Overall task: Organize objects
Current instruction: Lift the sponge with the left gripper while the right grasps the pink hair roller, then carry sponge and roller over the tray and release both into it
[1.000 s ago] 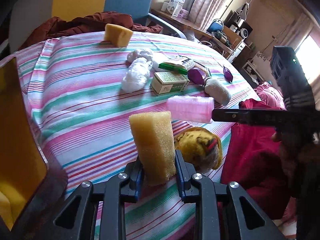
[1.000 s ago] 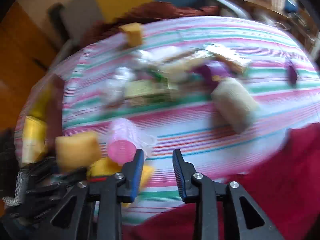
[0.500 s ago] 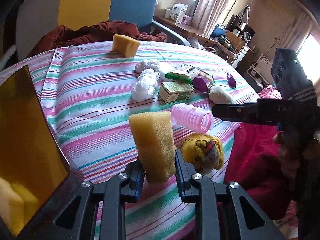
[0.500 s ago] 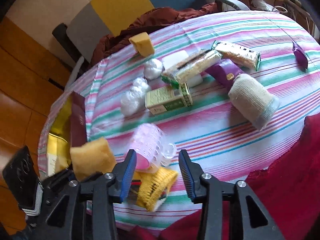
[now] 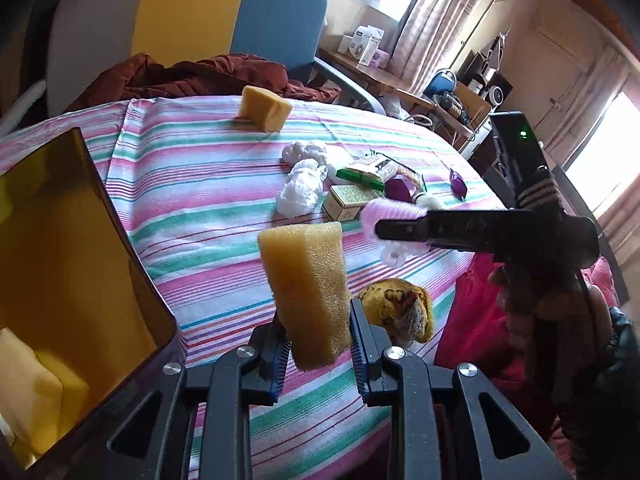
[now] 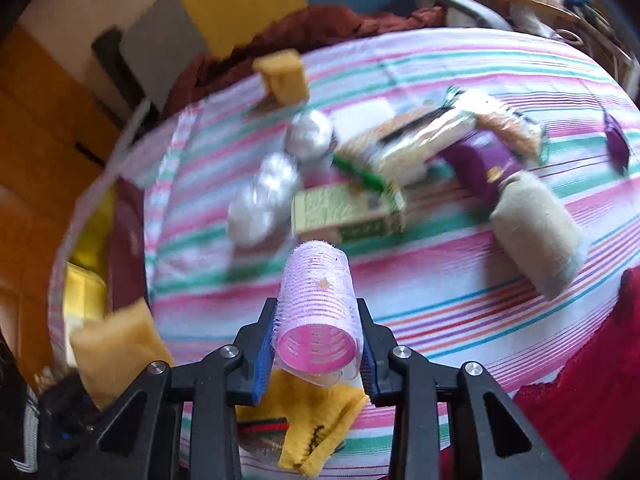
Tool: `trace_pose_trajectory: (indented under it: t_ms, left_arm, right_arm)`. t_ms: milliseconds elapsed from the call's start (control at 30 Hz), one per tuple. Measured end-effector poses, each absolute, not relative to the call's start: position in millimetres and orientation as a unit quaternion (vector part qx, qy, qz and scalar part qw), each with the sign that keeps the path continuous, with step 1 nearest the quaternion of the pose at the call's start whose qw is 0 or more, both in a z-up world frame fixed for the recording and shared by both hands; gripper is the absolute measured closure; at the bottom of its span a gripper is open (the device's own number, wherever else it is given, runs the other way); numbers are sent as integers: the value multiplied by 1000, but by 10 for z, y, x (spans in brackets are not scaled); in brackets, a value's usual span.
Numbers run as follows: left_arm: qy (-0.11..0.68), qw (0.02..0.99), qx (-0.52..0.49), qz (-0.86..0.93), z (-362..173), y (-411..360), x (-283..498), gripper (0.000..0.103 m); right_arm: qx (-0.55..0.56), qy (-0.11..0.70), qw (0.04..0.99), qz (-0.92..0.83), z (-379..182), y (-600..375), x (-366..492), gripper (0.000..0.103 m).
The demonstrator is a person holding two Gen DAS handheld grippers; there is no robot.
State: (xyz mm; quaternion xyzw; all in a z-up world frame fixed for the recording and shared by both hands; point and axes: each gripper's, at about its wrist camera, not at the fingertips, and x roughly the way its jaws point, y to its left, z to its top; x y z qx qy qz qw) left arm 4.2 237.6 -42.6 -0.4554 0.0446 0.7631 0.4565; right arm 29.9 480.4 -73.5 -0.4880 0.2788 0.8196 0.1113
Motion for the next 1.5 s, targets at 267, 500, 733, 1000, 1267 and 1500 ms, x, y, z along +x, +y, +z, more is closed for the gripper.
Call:
trace_pose_trajectory:
  t_ms: [267,500,733,1000,1267,1500]
  left_arm:
    - [10,453,-440,775,-240,2161,-16,76]
    - [-24,406,-426,808,-95,1695,-199,76]
    - [-51,324,-415,849,-60,980,-488,76]
    - [-67,246,-403,879,-50,363,-854,76]
    - [-57,237,-417,875,-202,184,-909,76]
    - [-24,268,-471,840,-505,244,-720,72]
  right_arm:
    - [-448,278,91,845,-454,4762,357,68]
    - [-440,239,32,865,-208,4375,164,68]
    - [-452,187,-47,871,-115,3741,-199,68]
    - [-479,133,-111,861,-160,3059,-586,68]
    - [-510,97,-128,845,-319,2665,-1185,68]
    - [-487,119,-109,858,-247,2576,-1880,62]
